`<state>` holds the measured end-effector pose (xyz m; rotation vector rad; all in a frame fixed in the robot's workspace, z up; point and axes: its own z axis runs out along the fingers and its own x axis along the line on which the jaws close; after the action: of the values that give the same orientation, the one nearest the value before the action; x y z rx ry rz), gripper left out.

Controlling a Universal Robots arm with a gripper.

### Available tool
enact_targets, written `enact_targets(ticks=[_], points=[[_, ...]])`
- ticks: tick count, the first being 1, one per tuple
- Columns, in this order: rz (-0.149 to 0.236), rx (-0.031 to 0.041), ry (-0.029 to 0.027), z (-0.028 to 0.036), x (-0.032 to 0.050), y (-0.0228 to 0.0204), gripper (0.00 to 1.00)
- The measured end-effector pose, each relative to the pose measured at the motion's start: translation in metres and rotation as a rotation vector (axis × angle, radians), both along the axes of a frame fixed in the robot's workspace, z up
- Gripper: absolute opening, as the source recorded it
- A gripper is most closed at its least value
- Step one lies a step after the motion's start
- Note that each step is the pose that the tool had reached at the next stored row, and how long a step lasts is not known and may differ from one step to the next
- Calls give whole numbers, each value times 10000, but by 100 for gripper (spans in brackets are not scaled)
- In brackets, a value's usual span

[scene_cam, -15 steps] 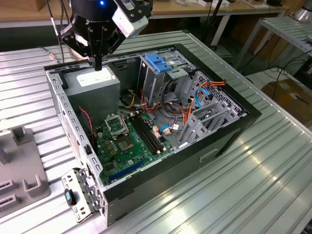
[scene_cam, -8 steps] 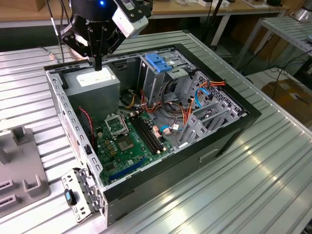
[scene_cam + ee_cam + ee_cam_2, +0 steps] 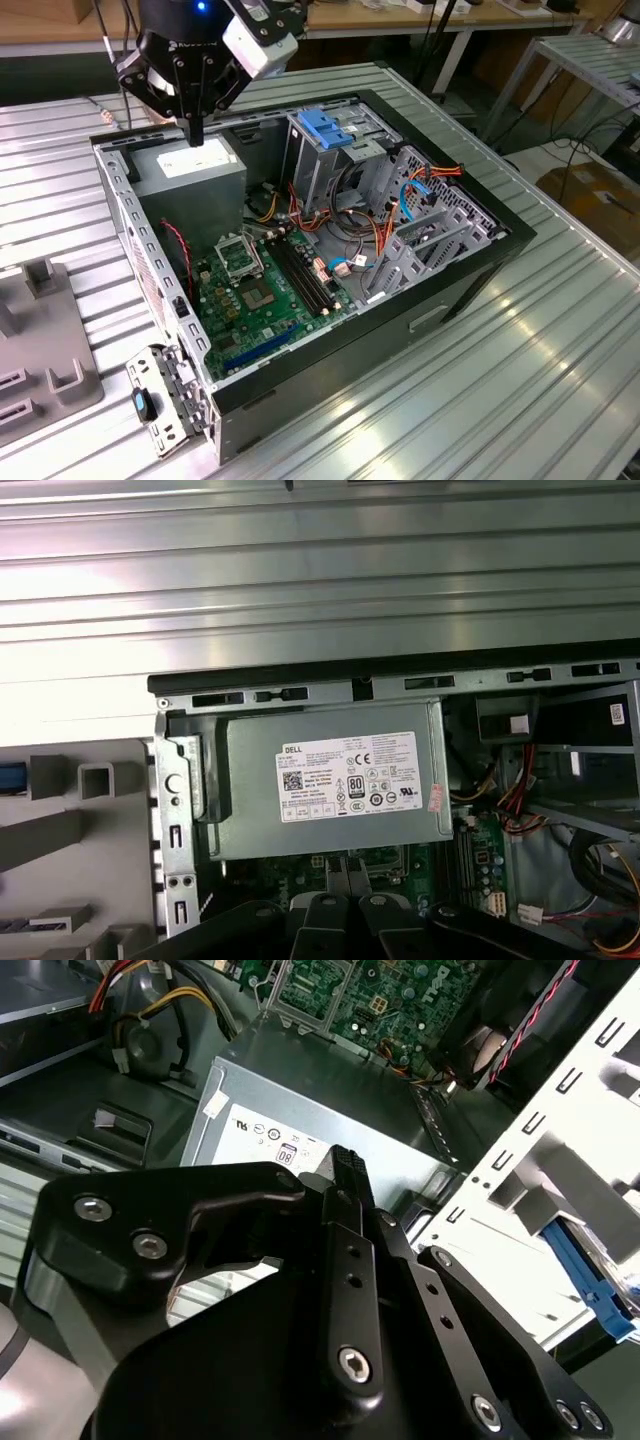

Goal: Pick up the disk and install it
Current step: 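Reach for the disk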

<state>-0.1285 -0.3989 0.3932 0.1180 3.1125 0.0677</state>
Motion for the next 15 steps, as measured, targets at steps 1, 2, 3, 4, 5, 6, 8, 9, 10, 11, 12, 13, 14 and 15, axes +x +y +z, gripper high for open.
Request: enact_targets(ticks=[1,2,3,4,5,6,8,9,10,11,12,13,14,15], points=[[0,0,0,0,-6,0,11],[0,-1,0,0,-11,0,11],[0,0,0,0,-16,0,11],[0,0,0,-1,-21,0,11],[0,-1,0,0,-25,0,11],[0,0,0,-1,-27,0,11],[0,0,0,-1,-29,0,11],[0,0,0,-1,-32,0,11],[0,0,0,-1,-33,0,11],[0,0,0,-1,-35,0,11],[0,0,0,-1,-36,0,11],[0,-1,0,-1,-37,0,11],[0,-1,1,-2,-37,0,11],[0,0,0,-4,-41,0,11]])
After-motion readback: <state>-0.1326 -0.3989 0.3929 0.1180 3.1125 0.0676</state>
